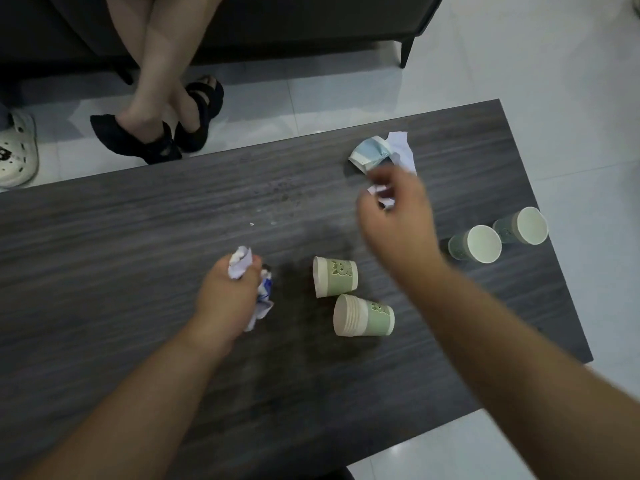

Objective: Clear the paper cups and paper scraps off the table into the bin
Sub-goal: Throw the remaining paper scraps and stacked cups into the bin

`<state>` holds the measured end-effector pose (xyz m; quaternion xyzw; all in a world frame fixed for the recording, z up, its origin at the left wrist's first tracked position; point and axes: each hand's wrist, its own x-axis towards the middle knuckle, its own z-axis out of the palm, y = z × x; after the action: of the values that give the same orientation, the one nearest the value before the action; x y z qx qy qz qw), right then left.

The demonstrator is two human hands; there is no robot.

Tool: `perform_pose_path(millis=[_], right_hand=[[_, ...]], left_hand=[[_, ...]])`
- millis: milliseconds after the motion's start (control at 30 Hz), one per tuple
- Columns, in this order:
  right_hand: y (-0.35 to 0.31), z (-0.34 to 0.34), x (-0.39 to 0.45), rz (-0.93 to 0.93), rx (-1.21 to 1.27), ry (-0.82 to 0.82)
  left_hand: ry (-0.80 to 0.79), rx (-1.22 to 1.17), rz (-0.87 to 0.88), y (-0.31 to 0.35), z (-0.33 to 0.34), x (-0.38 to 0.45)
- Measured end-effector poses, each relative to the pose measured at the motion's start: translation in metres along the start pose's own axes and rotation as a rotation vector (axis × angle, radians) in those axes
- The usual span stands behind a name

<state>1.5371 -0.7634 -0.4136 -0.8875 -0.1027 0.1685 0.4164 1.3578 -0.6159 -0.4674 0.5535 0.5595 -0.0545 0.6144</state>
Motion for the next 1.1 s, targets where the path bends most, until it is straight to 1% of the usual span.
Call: perform_pose_path(millis=[33, 67, 100, 167, 200, 300, 367, 433, 567, 667, 767, 833, 900, 967, 1033, 1067, 1100], right_hand=[[0.003, -0.003, 0.036, 0.058, -0.068, 0.067], [0.006, -0.004, 0.071, 0.128, -0.147, 0.093], [0.009, -0.004, 0.102, 0.217, -0.225, 0.08], [0.016, 0.0, 0.144, 0.403, -0.376, -0.039], [0.02, 0.004, 0.158, 0.46, -0.459, -0.106], [0.031, 0.019, 0.175, 0.487, -0.647, -0.233], [0.039, 0.024, 0.176, 0.458, -0.719, -0.243], [0.044, 0.027, 0.176, 0.426, -0.708, -0.203], [0.051, 0.032, 0.167, 0.471, -0.512, -0.191], [0.06, 0.024, 0.164, 0.455, -0.415, -0.168], [0.059, 0.004, 0.168, 0.493, -0.116, -0.101], [0.057, -0.011, 0.172, 0.486, -0.013, -0.038], [0.055, -0.026, 0.172, 0.432, -0.062, -0.021], [0.054, -0.037, 0.168, 0.399, -0.218, -0.056], [0.054, -0.044, 0.164, 0.427, -0.443, -0.165], [0.054, -0.045, 0.162, 0.474, -0.552, -0.255], [0.053, -0.044, 0.161, 0.542, -0.644, -0.382]], left_hand=[[0.024, 0.138, 0.046, -0.01, -0.01, 0.007], [0.03, 0.25, 0.064, -0.021, -0.018, 0.011], [0.014, 0.29, 0.046, -0.032, -0.024, 0.013], [-0.018, 0.332, -0.025, -0.053, -0.031, 0.012], [-0.007, 0.366, -0.035, -0.059, -0.032, 0.012], [-0.036, 0.44, -0.044, -0.066, -0.032, 0.02], [-0.067, 0.458, -0.064, -0.063, -0.028, 0.027], [-0.076, 0.465, -0.075, -0.062, -0.026, 0.031], [-0.086, 0.465, -0.079, -0.061, -0.024, 0.034], [-0.08, 0.482, -0.081, -0.06, -0.024, 0.034], [-0.075, 0.503, -0.07, -0.058, -0.023, 0.033], [-0.079, 0.503, -0.081, -0.057, -0.023, 0.033], [-0.086, 0.502, -0.091, -0.055, -0.022, 0.032], [-0.09, 0.507, -0.089, -0.053, -0.022, 0.031], [-0.085, 0.512, -0.087, -0.051, -0.021, 0.029], [-0.085, 0.512, -0.086, -0.051, -0.021, 0.029], [-0.086, 0.509, -0.088, -0.05, -0.021, 0.028]])
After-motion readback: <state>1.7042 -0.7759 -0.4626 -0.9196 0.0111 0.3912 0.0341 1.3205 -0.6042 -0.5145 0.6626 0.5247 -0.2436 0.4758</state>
